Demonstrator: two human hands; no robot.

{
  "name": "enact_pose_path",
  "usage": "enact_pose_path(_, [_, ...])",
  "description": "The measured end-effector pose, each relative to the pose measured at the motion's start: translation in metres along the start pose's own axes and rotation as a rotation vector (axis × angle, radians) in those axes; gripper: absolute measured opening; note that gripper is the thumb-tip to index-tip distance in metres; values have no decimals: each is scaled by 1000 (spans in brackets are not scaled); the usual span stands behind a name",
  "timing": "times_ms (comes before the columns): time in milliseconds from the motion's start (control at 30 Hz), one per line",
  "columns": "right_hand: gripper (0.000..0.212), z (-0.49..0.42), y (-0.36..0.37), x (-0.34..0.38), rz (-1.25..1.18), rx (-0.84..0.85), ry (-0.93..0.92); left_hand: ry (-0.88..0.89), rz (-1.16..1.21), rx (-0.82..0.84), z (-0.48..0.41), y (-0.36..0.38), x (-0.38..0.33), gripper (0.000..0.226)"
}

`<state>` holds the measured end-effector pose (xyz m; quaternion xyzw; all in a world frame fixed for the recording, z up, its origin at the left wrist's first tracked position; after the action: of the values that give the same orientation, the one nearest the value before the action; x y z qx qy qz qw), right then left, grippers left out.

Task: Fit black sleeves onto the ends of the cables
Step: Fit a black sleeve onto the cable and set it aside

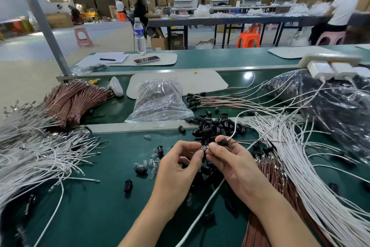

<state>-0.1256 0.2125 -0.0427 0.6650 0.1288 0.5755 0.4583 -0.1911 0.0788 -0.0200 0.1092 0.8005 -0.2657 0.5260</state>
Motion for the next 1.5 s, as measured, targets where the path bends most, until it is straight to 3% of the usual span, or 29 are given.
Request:
enact_pose_path(733, [30, 0, -3, -1, 24, 4, -2, 4, -25, 26, 1, 1, 3, 14])
enact_pose_path(1500, [16, 2, 0, 1, 74, 22, -32, 40, -76, -7, 1, 0, 3, 10])
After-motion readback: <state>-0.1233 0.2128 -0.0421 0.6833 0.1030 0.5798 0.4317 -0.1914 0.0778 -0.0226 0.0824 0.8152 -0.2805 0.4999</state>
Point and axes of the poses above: each hand's wrist, its own z-axis away from the middle knuckle, its own y-axis out of the palm, x = y × z, the point moved 8 cm from there along -z, towards the middle knuckle, and after that the axes turned 10 degrees about -z, right-handed, at the moved point
